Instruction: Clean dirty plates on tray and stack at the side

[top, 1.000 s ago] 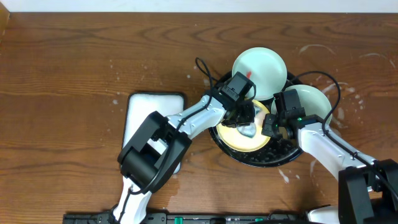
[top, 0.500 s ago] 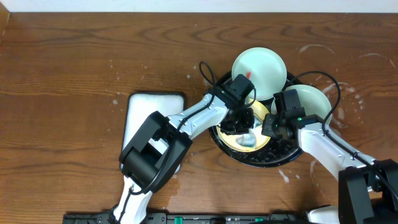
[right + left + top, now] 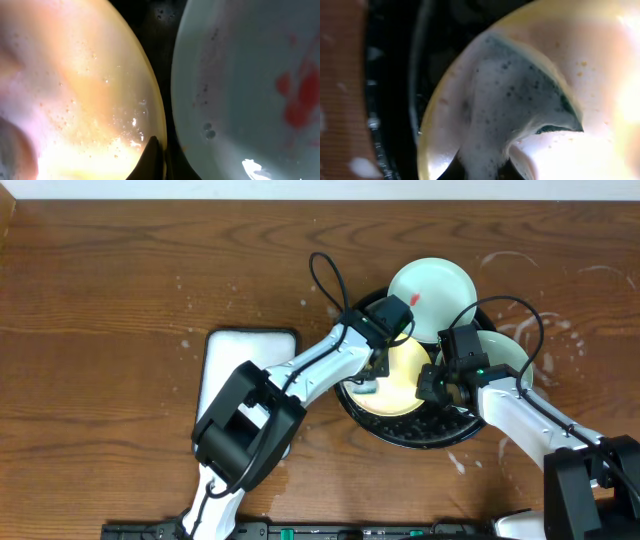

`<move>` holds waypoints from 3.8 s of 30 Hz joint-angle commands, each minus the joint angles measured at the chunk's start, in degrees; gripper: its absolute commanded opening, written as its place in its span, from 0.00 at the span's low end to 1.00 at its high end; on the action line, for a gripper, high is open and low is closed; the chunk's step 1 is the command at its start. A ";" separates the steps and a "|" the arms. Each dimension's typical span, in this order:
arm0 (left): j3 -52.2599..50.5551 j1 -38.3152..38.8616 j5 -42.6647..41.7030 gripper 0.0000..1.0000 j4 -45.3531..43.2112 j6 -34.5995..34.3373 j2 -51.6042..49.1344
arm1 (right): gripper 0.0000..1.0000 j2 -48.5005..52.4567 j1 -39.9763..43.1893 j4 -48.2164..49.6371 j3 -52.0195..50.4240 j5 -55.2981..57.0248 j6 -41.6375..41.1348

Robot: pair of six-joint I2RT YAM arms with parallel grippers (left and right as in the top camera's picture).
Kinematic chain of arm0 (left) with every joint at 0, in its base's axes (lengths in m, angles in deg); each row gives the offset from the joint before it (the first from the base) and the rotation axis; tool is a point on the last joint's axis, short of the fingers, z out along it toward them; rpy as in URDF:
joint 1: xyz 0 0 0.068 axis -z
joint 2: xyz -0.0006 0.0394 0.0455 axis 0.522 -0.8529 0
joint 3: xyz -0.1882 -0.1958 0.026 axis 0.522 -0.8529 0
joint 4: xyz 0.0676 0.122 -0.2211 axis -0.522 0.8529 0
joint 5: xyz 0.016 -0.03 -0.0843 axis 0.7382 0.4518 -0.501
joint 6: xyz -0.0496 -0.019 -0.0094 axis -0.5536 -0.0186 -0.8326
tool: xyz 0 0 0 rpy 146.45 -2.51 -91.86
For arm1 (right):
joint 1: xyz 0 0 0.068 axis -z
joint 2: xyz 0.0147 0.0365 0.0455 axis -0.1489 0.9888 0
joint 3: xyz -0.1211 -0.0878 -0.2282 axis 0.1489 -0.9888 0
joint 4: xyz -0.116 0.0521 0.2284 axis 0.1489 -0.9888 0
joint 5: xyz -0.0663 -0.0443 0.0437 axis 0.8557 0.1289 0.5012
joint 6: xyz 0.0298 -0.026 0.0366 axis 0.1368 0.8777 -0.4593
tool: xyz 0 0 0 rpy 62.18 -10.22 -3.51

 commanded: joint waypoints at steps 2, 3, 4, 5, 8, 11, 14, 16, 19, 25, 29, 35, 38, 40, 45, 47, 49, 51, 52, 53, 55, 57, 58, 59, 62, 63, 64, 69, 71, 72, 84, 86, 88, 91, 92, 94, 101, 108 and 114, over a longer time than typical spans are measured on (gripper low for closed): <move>-2.12 -2.58 21.24 0.07 2.29 5.88 -4.92 | 0.01 0.98 0.31 -1.05 -0.66 5.68 1.40; -1.66 -2.58 21.66 0.07 2.54 6.93 -4.92 | 0.01 0.98 0.31 -1.25 -0.66 5.66 1.40; -1.25 -2.58 21.70 0.08 2.80 7.54 -4.83 | 0.01 0.98 0.31 -1.36 -0.68 5.68 1.40; -0.72 -2.58 21.68 0.07 3.41 7.67 -4.76 | 0.01 0.98 0.31 -1.51 -0.66 5.66 1.40; 1.31 -2.58 20.92 0.08 5.57 7.67 -4.11 | 0.01 0.98 0.31 -1.90 -0.68 5.68 1.40; 3.13 -2.58 17.73 0.08 7.65 7.67 -2.36 | 0.01 0.98 0.31 -1.90 -0.68 5.68 1.40; 3.56 -2.60 13.64 0.08 8.81 7.69 0.98 | 0.01 0.98 0.31 -1.92 -0.66 5.66 1.38; 3.56 -2.80 11.47 0.08 9.66 7.72 4.07 | 0.01 0.98 0.31 -1.88 -0.68 5.68 1.38; 3.56 -3.67 9.40 0.08 11.74 7.89 8.96 | 0.01 0.98 0.31 -1.84 -0.68 5.68 1.40; 3.54 -8.41 7.82 0.08 20.26 8.35 18.40 | 0.01 0.98 0.31 -1.60 -0.66 5.66 4.31; 3.10 -14.53 7.80 0.08 25.27 11.19 22.12 | 0.01 0.98 0.31 -0.83 -0.66 5.44 7.28; -3.08 -20.48 6.10 0.08 25.38 11.37 22.08 | 0.01 0.98 0.31 1.27 -0.66 3.72 8.79; -7.98 -21.38 -5.75 0.08 18.91 16.96 22.08 | 0.01 0.98 0.31 1.31 -0.66 2.78 8.87; -9.97 -20.79 -16.94 0.08 13.35 22.21 22.08 | 0.01 0.98 0.31 1.31 -0.66 2.67 8.90; -10.67 -14.97 -26.23 0.08 1.55 23.85 21.99 | 0.01 0.98 0.31 1.16 -0.66 2.62 8.87; -11.06 -11.58 -25.97 0.08 -3.78 22.60 21.64 | 0.01 0.98 0.31 0.94 -0.66 2.62 8.87; -11.52 -8.39 -23.96 0.08 -8.09 19.08 20.72 | 0.01 0.98 0.31 0.76 -0.66 2.62 8.87; -11.74 -6.10 -20.87 0.08 -10.73 15.85 19.12 | 0.01 0.98 0.31 0.63 -0.66 2.62 8.87; -11.78 -5.44 -19.87 0.08 -11.76 14.73 18.18 | 0.01 0.98 0.31 0.61 -0.66 2.62 8.87; -11.78 -4.74 -19.50 0.08 -13.14 13.46 16.72 | 0.01 0.98 0.31 0.63 -0.66 2.60 8.87; -11.78 -4.07 -19.61 0.07 -15.39 10.36 13.68 | 0.01 0.98 0.31 0.68 -0.66 2.36 8.87; -11.78 -3.65 -20.87 0.08 -17.53 7.63 10.51 | 0.01 0.98 0.31 0.70 -0.68 2.23 8.85; -11.78 -3.52 -22.27 0.08 -18.62 6.88 9.14 | 0.01 0.98 0.31 0.70 -0.66 2.23 8.85; -11.78 -3.39 -25.03 0.08 -20.31 5.86 7.19 | 0.01 0.98 0.31 0.70 -0.66 2.23 8.85; -11.78 -2.69 -32.63 0.08 -24.92 4.66 2.10 | 0.01 0.98 0.31 0.68 -0.66 2.23 8.85; -11.78 -2.49 -33.44 0.08 -25.40 4.55 0.81 | 0.01 0.98 0.31 0.68 -0.66 2.23 8.85; -11.78 -2.40 -33.51 0.08 -25.40 4.55 -0.74 | 0.01 0.98 0.31 0.68 -0.66 2.23 8.85; -11.78 -4.61 -31.69 0.07 -23.69 4.83 -3.58 | 0.01 0.98 0.31 0.46 -0.66 2.21 8.85; -11.56 -5.97 -27.12 0.08 -21.27 5.05 -3.04 | 0.01 0.98 0.31 0.35 -0.66 2.21 8.85; -11.32 -6.73 -23.71 0.07 -19.32 5.51 -2.54 | 0.01 0.98 0.31 0.31 -0.66 2.21 8.85; -8.48 -7.32 10.27 0.07 -7.80 15.45 2.21 | 0.01 0.98 0.31 0.24 -0.66 2.21 8.85; -8.48 -6.54 11.02 0.07 -8.57 18.01 2.19 | 0.01 0.98 0.31 0.20 -0.66 2.23 8.85; -8.46 -5.75 11.39 0.07 -9.57 20.22 2.21 | 0.01 0.98 0.31 0.13 -0.66 2.23 8.87; -8.44 -4.76 12.72 0.07 -10.03 20.52 2.49 | 0.01 0.98 0.31 -0.04 -0.66 2.23 8.87; -8.37 -4.55 13.07 0.07 -10.08 20.52 2.78 | 0.01 0.98 0.31 -0.20 -0.66 2.23 8.85; -8.33 -4.31 13.07 0.07 -10.19 20.48 3.67 | 0.01 0.98 0.31 -0.46 -0.66 2.23 8.87; -8.33 -4.33 13.03 0.08 -12.37 20.04 13.68 | 0.01 0.98 0.31 -0.85 -0.66 2.23 8.87; -8.33 -5.01 13.03 0.09 -8.02 20.04 25.88 | 0.01 0.98 0.31 -0.83 -0.66 2.25 8.90; -8.35 -8.52 13.00 0.11 6.75 16.33 29.35 | 0.01 0.98 0.31 -0.59 -0.66 2.25 11.50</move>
